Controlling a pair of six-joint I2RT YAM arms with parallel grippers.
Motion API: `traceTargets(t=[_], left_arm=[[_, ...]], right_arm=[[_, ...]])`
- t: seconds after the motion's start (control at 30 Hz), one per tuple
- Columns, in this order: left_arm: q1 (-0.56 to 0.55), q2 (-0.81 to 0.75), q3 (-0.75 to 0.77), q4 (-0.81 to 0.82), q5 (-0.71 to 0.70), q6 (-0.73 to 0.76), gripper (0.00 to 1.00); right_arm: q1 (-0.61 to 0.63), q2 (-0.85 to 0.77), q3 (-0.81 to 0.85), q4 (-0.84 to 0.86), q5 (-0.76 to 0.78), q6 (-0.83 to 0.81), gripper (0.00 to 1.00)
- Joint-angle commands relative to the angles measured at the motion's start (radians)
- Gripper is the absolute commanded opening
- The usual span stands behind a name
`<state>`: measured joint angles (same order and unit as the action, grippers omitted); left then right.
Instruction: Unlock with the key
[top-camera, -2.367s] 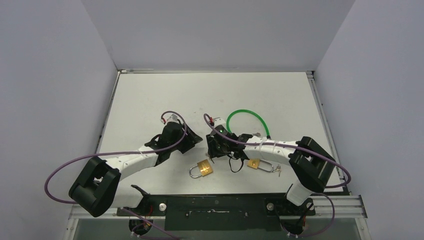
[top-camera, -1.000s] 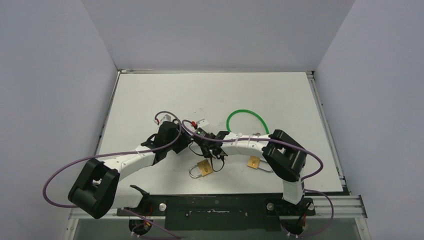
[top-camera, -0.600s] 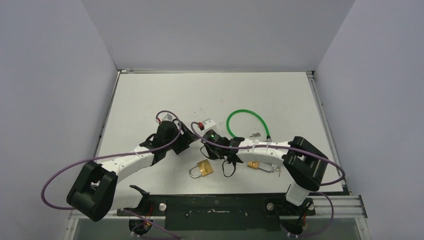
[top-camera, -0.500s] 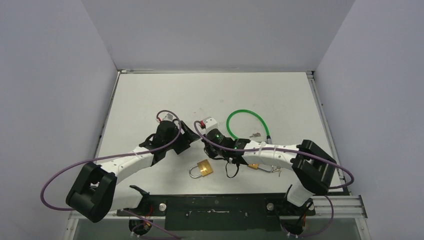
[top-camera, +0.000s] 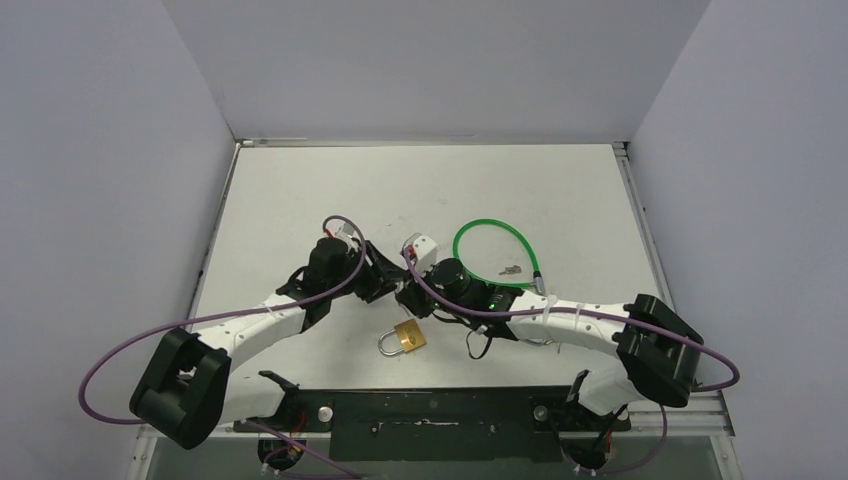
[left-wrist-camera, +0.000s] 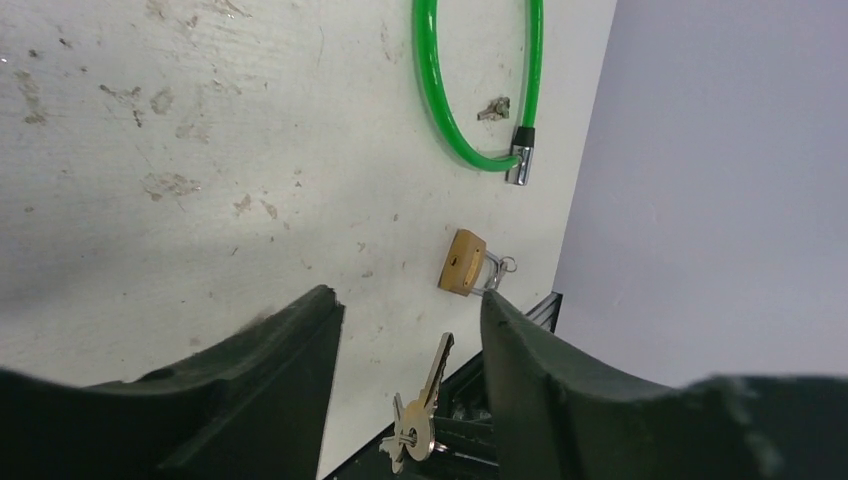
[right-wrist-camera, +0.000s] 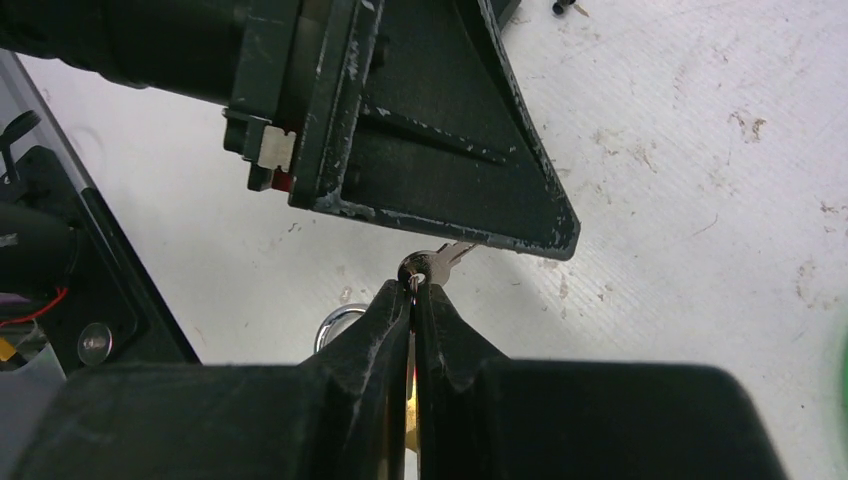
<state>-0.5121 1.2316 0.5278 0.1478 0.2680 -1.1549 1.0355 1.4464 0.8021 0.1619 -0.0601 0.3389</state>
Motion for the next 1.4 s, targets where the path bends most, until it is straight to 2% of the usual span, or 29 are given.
traceTargets(t=[0.0, 0.07, 0.13, 0.3, 0.5, 0.53, 0.57, 0.67, 0.77, 0.93, 1.17, 1.27, 1.37], left_arm=[[0.007, 0.016, 0.045, 0.053, 0.105, 0.044, 0.46], [0.007, 0.015, 0.053, 0.046, 0.123, 0.066, 0.42], [0.007, 0.020, 0.063, 0.038, 0.139, 0.084, 0.34], [0.015, 0.037, 0.083, 0.025, 0.161, 0.109, 0.00], [0.023, 0.010, 0.077, 0.086, 0.128, 0.120, 0.00], [0.023, 0.000, 0.073, 0.096, 0.115, 0.122, 0.00], [0.023, -0.011, 0.068, 0.111, 0.100, 0.128, 0.00], [0.023, -0.051, 0.056, 0.142, 0.051, 0.160, 0.00], [0.023, -0.100, 0.047, 0.185, 0.006, 0.216, 0.00], [0.022, -0.173, 0.091, 0.278, 0.009, 0.336, 0.00], [0.014, -0.194, 0.272, 0.318, 0.091, 0.466, 0.00], [0.004, -0.174, 0.346, 0.317, 0.151, 0.471, 0.00], [-0.011, -0.168, 0.383, 0.349, 0.171, 0.428, 0.00]], right_arm=[[-0.008, -0.047, 0.003, 0.071, -0.046, -0.026, 0.00], [-0.011, -0.047, 0.002, 0.070, -0.052, -0.021, 0.00], [-0.014, -0.047, -0.001, 0.073, -0.059, -0.019, 0.00], [-0.022, -0.045, -0.003, 0.064, -0.067, -0.017, 0.00], [-0.042, -0.047, 0.010, 0.019, -0.071, 0.041, 0.00], [-0.045, -0.051, 0.009, 0.020, -0.073, 0.051, 0.03], [-0.048, -0.056, 0.008, 0.021, -0.073, 0.065, 0.14], [-0.061, -0.086, -0.002, 0.051, -0.084, 0.115, 0.60], [-0.077, -0.136, -0.017, 0.108, -0.090, 0.190, 0.72], [-0.094, -0.214, 0.034, 0.117, 0.003, 0.321, 0.76], [-0.140, -0.315, 0.038, 0.263, 0.009, 0.353, 0.76], [-0.180, -0.330, 0.037, 0.332, -0.037, 0.361, 0.71], [-0.208, -0.346, 0.023, 0.432, -0.089, 0.373, 0.62]])
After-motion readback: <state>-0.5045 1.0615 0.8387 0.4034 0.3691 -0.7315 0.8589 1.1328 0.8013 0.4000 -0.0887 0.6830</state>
